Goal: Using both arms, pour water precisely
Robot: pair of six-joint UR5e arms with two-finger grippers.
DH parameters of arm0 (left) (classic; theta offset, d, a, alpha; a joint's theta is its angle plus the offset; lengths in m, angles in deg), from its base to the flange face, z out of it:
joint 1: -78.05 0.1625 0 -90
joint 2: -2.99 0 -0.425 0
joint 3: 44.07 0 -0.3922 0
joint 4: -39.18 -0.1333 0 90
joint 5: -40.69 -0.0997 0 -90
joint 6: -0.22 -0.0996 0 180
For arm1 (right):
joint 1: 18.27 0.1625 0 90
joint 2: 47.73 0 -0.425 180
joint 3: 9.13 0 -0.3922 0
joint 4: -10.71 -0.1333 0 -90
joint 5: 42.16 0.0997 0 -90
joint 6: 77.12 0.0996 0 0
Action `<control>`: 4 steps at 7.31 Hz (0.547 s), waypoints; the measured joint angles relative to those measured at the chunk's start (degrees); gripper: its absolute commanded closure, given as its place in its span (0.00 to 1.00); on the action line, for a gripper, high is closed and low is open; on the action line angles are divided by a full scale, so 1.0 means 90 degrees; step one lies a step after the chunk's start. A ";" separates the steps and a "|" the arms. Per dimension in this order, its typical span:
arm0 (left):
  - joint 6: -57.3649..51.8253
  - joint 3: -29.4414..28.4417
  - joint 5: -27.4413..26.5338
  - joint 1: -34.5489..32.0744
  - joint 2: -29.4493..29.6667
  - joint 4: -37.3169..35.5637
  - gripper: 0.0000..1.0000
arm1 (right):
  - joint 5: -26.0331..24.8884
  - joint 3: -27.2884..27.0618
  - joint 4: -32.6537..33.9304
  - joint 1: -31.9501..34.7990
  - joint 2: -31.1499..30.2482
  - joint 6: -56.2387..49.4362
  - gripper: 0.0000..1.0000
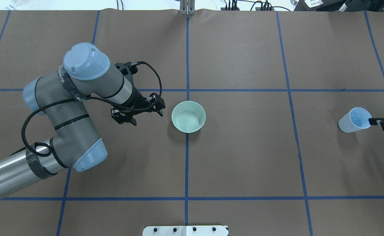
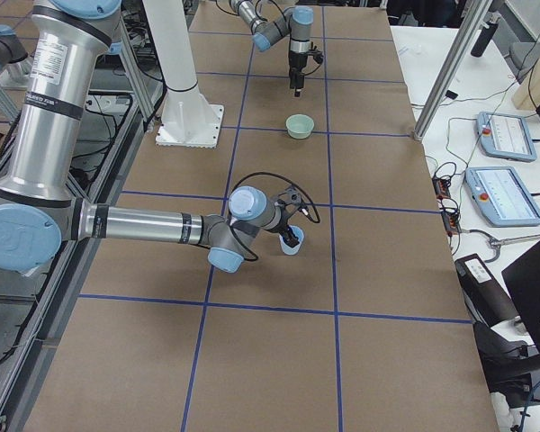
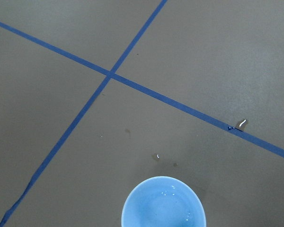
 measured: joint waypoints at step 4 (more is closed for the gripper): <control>0.0009 0.0075 -0.0021 -0.0024 -0.0021 -0.0005 0.00 | -0.0481 0.1144 -0.1855 -0.0155 0.0014 0.0172 0.01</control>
